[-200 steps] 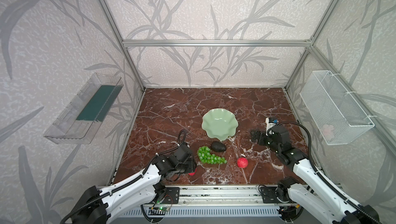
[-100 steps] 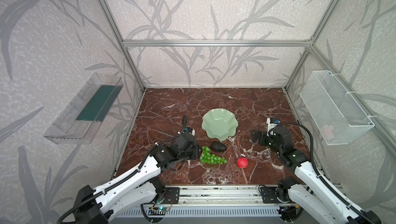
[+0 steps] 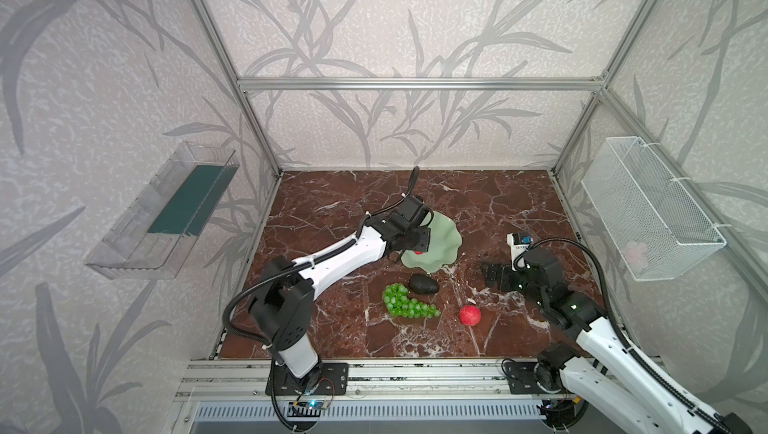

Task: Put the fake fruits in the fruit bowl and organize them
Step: 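Carry the apple with the left gripper into the green bowl and release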

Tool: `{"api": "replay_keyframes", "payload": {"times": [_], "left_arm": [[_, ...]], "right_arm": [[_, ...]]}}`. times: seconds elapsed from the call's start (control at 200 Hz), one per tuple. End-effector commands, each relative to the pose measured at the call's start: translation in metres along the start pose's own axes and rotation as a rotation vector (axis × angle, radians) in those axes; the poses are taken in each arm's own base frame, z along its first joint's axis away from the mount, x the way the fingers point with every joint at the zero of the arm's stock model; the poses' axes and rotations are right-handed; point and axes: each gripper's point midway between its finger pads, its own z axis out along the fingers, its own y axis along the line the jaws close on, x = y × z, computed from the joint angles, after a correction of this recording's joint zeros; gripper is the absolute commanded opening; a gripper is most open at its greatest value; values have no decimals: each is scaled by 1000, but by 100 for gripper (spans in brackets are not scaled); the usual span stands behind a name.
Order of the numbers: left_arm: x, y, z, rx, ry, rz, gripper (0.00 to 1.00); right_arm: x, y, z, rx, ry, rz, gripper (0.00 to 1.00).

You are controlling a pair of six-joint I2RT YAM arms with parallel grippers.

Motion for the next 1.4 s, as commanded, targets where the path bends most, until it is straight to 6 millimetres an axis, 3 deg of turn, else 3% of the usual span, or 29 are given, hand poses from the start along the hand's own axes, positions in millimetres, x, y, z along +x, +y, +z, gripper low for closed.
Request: {"api": "replay_keyframes", "payload": {"times": [0.0,0.15,0.375,0.845,0.96,1.165,1.32,1.395], "left_arm": [[-5,16,23,-61,47,28,49],[-8,23,56,-81,89,20,49],[-10,26,90,-101,127,21,49],[0,37,122,-153,173,-21,56],[-1,35,121,-140,169,-34,60],[-10,30,113,-116,145,-46,77],[-29,29,88,-110,76,-63,82],[-44,28,65,-98,16,-76,85]], "right_arm": [[9,5,-4,-9,28,-11,95],[27,17,-2,-35,71,-33,95],[45,28,3,-46,111,-63,95],[90,50,15,-61,226,-130,94],[101,54,17,-46,254,-146,93],[118,56,22,-10,297,-130,92],[125,53,25,31,306,-124,90],[129,51,26,43,319,-108,88]]}}
